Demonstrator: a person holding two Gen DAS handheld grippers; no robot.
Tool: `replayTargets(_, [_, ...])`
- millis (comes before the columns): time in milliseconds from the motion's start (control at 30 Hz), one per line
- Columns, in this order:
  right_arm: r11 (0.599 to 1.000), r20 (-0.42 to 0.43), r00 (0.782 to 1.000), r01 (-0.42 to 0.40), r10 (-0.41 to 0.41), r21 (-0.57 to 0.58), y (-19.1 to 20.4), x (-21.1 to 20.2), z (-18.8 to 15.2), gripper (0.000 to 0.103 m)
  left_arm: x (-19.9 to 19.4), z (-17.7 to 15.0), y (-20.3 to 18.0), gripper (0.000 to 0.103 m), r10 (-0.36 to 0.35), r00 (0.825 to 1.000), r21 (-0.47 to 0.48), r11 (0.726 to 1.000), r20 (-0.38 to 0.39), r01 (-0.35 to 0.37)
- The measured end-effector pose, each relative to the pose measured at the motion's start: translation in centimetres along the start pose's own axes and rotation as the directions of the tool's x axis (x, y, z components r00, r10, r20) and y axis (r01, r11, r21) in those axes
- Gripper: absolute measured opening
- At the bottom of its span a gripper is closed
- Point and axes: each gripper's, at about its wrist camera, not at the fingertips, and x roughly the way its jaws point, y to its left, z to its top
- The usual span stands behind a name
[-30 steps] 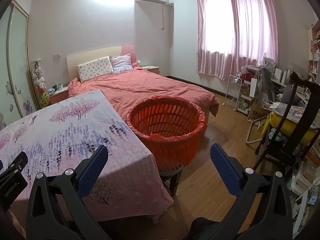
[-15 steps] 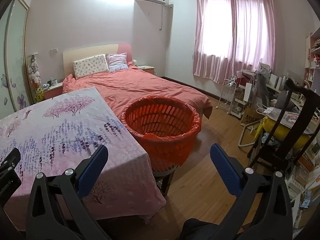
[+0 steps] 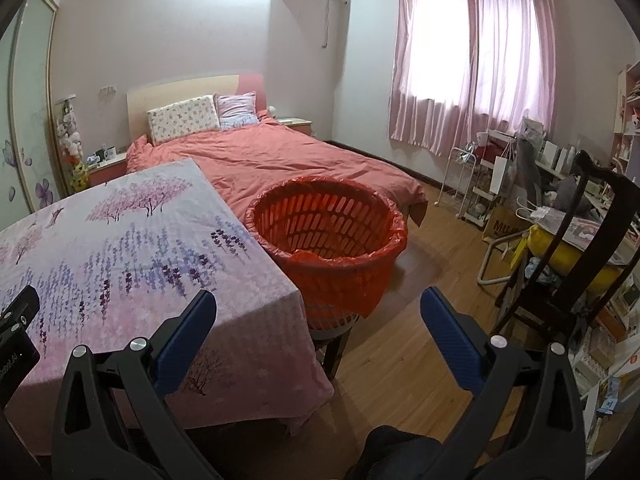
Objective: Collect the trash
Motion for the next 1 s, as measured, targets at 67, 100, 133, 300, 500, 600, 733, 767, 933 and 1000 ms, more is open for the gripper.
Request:
replayTargets(67, [1.000,-0.002,1.000,0.000,0.000,-0.001,0.0,0.0,0.0,0.101,0.0,0.0,0.0,0.099,-0.001,1.000,-0.001,1.000,-0.004,0.001])
replayTargets(100, [1.000,-0.001,1.000,0.000,0.000,-0.001,0.1,0.0,0.0,0.101,0.0,-0.1,0.0,0.099,-0.001,1.000,-0.002,1.000,-0.005,0.001])
replayTargets(133, [1.000,0.001,1.000,0.000,0.000,-0.001,0.1,-0.1,0.0,0.101,0.0,-0.1,0.0,0.099,-0.002,1.000,-0.002,1.000,-0.006,0.002])
replayTargets(300, [1.000,0.004,1.000,-0.004,0.004,0.000,0.1,-0.2,0.0,0.101,-0.4,0.0,-0.2,0.099,-0.008,1.000,-0.002,1.000,0.000,0.008])
replayTargets(500, [1.000,0.005,1.000,-0.011,0.011,0.003,0.0,-0.4,0.2,0.101,-1.0,0.2,-0.4,0.099,-0.011,1.000,-0.006,1.000,0.014,0.011])
replayTargets(600, [1.000,0.005,1.000,-0.013,0.013,0.004,-0.1,-0.4,0.2,0.101,-1.2,0.2,-0.5,0.099,-0.014,1.000,-0.010,1.000,0.015,0.014])
replayTargets(733, [1.000,0.004,1.000,-0.013,0.013,0.004,0.0,-0.4,0.2,0.101,-1.2,0.2,-0.6,0.099,-0.015,1.000,-0.008,1.000,0.016,0.016])
replayTargets(767, [1.000,0.004,1.000,-0.013,0.013,0.004,0.0,-0.4,0.2,0.101,-1.3,0.2,-0.7,0.099,-0.016,1.000,-0.007,1.000,0.017,0.016])
replayTargets(933, [1.000,0.006,1.000,-0.012,0.012,0.004,0.0,-0.4,0.2,0.101,-1.4,0.2,-0.9,0.099,-0.016,1.000,-0.002,1.000,0.018,0.016])
replayTargets(1000, [1.000,0.005,1.000,-0.013,0.013,0.004,-0.1,-0.4,0.2,0.101,-1.4,0.2,-0.9,0.099,-0.016,1.000,-0.003,1.000,0.016,0.016])
